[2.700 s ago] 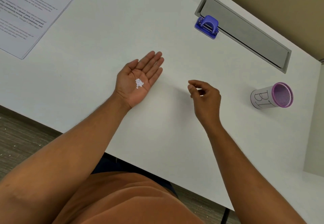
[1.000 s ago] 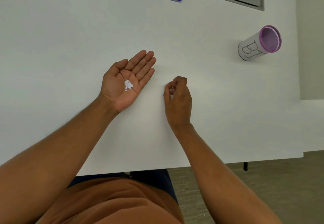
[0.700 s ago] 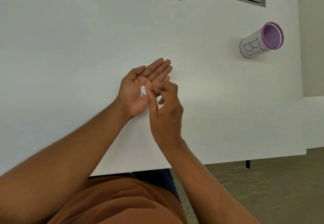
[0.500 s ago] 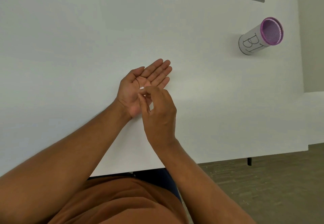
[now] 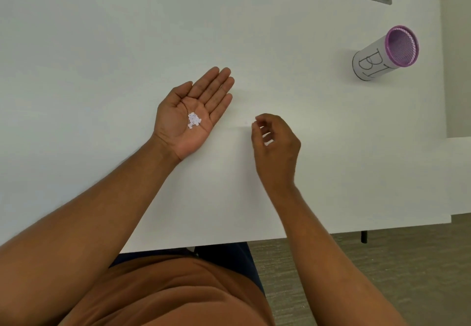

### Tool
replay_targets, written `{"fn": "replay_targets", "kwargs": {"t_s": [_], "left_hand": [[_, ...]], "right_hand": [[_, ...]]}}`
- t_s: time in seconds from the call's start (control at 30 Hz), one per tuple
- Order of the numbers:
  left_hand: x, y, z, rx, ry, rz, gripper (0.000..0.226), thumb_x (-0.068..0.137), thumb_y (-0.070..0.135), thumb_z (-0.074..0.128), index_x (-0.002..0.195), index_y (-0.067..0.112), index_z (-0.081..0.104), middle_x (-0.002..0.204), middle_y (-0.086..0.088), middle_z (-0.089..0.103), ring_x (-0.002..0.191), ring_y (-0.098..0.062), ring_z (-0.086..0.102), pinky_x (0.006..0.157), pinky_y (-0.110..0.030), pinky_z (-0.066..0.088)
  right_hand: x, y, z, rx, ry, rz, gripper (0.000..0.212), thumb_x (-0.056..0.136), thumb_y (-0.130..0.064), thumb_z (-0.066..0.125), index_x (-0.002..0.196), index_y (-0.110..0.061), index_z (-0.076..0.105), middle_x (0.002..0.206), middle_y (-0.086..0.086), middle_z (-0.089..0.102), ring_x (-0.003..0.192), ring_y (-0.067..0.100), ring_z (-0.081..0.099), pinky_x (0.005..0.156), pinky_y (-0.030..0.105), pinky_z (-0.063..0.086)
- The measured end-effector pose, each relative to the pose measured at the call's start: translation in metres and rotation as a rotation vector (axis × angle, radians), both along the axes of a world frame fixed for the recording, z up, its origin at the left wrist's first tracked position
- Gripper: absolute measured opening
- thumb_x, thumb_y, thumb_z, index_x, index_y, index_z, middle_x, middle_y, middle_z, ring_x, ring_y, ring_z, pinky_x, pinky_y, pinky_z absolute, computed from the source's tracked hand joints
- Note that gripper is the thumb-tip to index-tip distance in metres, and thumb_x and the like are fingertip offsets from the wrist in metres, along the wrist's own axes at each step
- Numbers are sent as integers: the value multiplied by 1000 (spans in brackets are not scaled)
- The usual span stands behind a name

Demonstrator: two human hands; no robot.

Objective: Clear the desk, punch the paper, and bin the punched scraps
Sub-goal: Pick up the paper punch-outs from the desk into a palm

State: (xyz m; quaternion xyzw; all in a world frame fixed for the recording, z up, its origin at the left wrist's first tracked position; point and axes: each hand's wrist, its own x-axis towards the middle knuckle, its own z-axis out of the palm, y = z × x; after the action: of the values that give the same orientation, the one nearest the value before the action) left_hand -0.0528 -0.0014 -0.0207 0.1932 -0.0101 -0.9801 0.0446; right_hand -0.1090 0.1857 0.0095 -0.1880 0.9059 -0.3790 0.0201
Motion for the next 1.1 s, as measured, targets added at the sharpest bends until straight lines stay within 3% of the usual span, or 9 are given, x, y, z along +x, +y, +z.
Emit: {"fn": "replay_targets", "kwargs": {"t_s": [0.23, 0.37, 0.6, 0.9, 1.0, 1.1], "left_hand": [[5, -15, 4, 2, 0, 41, 52, 111, 24, 30, 147, -3, 56, 159, -20, 52, 149, -34, 49, 127, -47, 35], [8, -18, 3, -1, 3, 42, 52, 112, 24, 30, 147, -3, 57, 159, -20, 52, 150, -34, 48, 127, -46, 35], [6, -17, 3, -2, 10, 38, 52, 112, 24, 30, 148, -3, 55, 159, -21, 51, 150, -34, 49, 126, -47, 36], [7, -13, 7, -25, 18, 30, 52, 112, 25, 29, 148, -2, 57, 160, -19, 51, 149, -33, 49, 126, -46, 37], [6, -8, 11, -40, 11, 28, 52, 112, 25, 29, 148, -1, 56, 159, -19, 53, 148, -32, 50, 125, -45, 39], [6, -6, 13, -37, 15, 35, 52, 111, 25, 30, 149, -1, 55, 158, -19, 53, 148, -32, 51, 125, -45, 39]], "right_hand": [[-17, -3, -17, 177, -15, 100, 12, 96, -17, 70, 105, -13, 78, 97, 3, 70, 83, 14, 67, 80, 39, 60], [-15, -3, -19, 218, 44, 159, 16, 99, -17, 68, 109, -8, 78, 95, 7, 69, 85, 22, 66, 80, 41, 58], [-15, -7, -16, 369, 186, 238, 18, 103, -12, 62, 97, -1, 76, 93, 13, 70, 85, 31, 65, 77, 47, 55], [-13, -17, -14, 492, 194, 215, 20, 103, -10, 53, 95, -2, 69, 95, 13, 65, 90, 27, 60, 76, 42, 52], [-16, -16, -12, 452, 80, 215, 17, 104, -10, 52, 96, -4, 67, 97, 9, 64, 90, 24, 58, 81, 40, 51], [-20, -8, -3, 112, -281, 48, 13, 102, -14, 59, 94, -10, 69, 90, 0, 68, 82, 15, 61, 77, 31, 52]]}}
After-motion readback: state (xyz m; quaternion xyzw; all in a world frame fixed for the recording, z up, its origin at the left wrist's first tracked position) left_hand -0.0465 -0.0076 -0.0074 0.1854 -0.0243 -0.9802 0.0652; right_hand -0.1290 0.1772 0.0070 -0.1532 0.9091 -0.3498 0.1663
